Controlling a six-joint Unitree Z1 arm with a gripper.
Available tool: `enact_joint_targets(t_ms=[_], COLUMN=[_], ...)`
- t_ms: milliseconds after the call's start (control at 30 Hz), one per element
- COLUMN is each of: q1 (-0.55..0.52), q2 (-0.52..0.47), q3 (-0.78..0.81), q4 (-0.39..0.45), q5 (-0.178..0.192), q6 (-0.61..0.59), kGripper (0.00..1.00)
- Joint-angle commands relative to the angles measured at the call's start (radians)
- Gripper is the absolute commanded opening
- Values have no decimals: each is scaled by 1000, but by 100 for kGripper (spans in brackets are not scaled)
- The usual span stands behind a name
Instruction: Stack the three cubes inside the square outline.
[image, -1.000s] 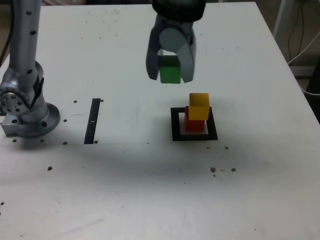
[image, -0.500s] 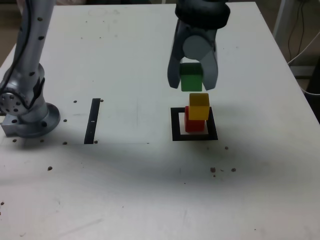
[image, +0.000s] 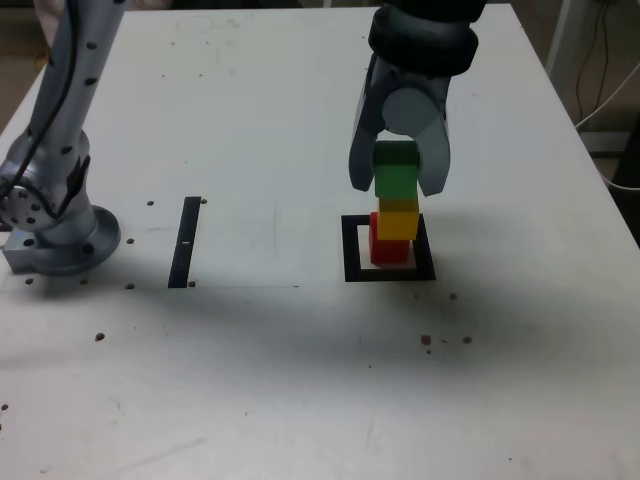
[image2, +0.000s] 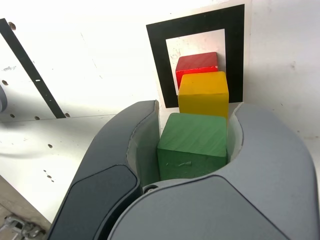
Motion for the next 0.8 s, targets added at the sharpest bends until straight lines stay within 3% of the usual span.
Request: enact_joint_targets(t_ms=[0,767], q1=[-1,20], q2=[7,35], q3=[-3,22], q4=[10,-3], q5=[-2,0], q6=[-2,10], kGripper=[29,31])
